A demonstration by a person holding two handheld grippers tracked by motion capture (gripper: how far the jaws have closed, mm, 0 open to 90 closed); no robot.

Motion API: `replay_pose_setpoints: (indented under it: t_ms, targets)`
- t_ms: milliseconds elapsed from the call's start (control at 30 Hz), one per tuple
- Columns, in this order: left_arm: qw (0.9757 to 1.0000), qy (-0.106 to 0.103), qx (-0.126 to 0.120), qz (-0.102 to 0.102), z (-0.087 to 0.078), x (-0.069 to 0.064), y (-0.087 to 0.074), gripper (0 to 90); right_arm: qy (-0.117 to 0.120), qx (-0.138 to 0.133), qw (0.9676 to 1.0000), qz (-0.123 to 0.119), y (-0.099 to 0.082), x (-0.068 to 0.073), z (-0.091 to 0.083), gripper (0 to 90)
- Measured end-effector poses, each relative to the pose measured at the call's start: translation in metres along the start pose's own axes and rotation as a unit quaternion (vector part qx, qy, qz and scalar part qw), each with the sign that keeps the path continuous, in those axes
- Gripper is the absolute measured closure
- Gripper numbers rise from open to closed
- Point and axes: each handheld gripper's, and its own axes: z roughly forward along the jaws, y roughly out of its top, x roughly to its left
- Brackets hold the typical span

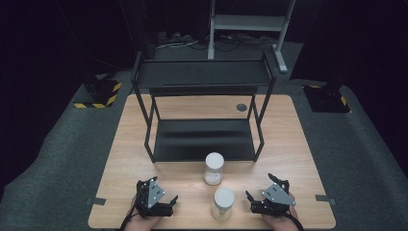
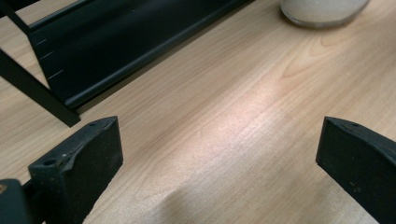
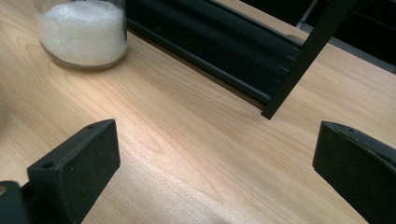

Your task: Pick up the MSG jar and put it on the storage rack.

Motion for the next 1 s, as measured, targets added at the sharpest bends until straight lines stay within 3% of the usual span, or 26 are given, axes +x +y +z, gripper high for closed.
replay_pose_setpoints:
  t_ms: [233,400,1000]
  targets:
    - [1.0000,-0.004,0.004,0.006,0.001,0.001,0.001,1.0,0.004,0.002,0.9999,0.010,0.001,-0.003,0.000,0.0]
    - [0.9999,-0.010,0.000,-0.011,0.000,0.006,0.000,1.0,0.008,0.004,0.9999,0.015,0.001,-0.006,0.001,0.0]
    - [0.9995,-0.019,-0.007,-0.024,-0.003,0.010,-0.004,1.0,0.005,0.006,0.9999,0.015,0.002,-0.004,0.001,0.0]
